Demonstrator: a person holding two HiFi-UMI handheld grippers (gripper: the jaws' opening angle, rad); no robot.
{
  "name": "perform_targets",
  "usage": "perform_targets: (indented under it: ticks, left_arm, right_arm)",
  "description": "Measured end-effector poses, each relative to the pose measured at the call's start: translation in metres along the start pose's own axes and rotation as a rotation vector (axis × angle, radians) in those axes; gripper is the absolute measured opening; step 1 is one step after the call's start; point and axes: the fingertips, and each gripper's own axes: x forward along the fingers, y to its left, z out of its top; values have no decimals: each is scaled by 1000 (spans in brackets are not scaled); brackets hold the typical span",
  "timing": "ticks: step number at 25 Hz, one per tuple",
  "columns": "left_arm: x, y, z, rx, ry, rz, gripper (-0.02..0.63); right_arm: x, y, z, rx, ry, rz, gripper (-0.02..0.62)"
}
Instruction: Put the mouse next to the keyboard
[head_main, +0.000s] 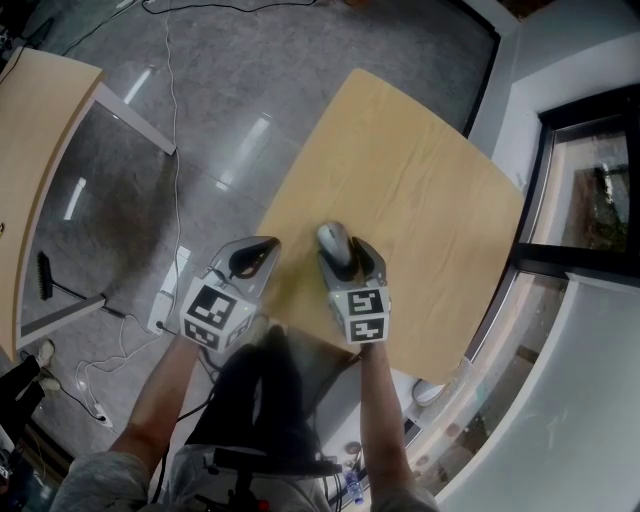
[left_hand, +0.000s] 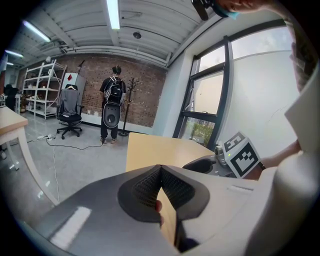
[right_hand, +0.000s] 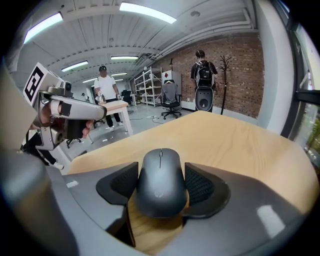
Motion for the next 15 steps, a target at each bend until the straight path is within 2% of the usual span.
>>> perform_targets:
  ticks: [15]
  left_arm:
    - [7,-5,3,4,-3,-3,-2]
  right_arm:
    - [-11,-13,4,84,-57,-11,305]
